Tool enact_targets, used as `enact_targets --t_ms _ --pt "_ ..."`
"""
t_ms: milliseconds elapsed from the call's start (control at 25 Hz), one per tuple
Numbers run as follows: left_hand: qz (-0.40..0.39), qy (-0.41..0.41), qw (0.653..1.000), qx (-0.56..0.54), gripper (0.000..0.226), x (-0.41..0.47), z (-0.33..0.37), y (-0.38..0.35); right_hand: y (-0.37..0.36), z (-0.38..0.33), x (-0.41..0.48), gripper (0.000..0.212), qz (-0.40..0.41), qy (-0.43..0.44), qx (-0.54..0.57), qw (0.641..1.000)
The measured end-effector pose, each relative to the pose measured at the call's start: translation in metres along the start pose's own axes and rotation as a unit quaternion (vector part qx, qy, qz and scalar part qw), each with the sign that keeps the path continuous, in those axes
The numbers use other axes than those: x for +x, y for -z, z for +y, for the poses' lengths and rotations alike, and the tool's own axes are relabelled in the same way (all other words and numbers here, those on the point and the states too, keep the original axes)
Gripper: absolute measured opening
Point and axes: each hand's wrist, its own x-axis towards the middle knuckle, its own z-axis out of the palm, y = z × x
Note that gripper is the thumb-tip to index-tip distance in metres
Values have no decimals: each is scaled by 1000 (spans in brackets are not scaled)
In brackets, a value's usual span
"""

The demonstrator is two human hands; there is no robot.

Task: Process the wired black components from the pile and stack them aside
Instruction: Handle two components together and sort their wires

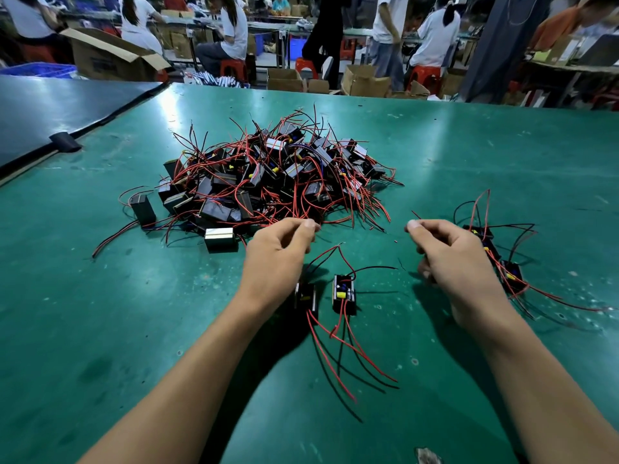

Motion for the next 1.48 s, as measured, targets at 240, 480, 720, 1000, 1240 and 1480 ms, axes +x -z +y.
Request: enact_targets --t_ms 240,480,720,1000,1240,1480 --pt "-105 81 991 -3 15 5 -9 4 21 -2 4 50 -230 -87 -29 969" --pt "-213 96 972 -31 13 3 -2 6 31 1 5 22 -267 -86 -102 954" --pt "-214 109 969 -63 7 -1 2 7 14 2 1 15 -175 -40 -9 984" --pt "-181 95 976 -68 6 -5 4 -2 -17 -1 -12 27 -175 -44 151 972" --pt "-213 91 969 -89 12 -9 8 -5 -17 -4 -12 23 -212 -92 227 946" --pt "-219 112 963 -112 14 -12 10 -6 -8 -3 -10 24 -278 -99 254 921"
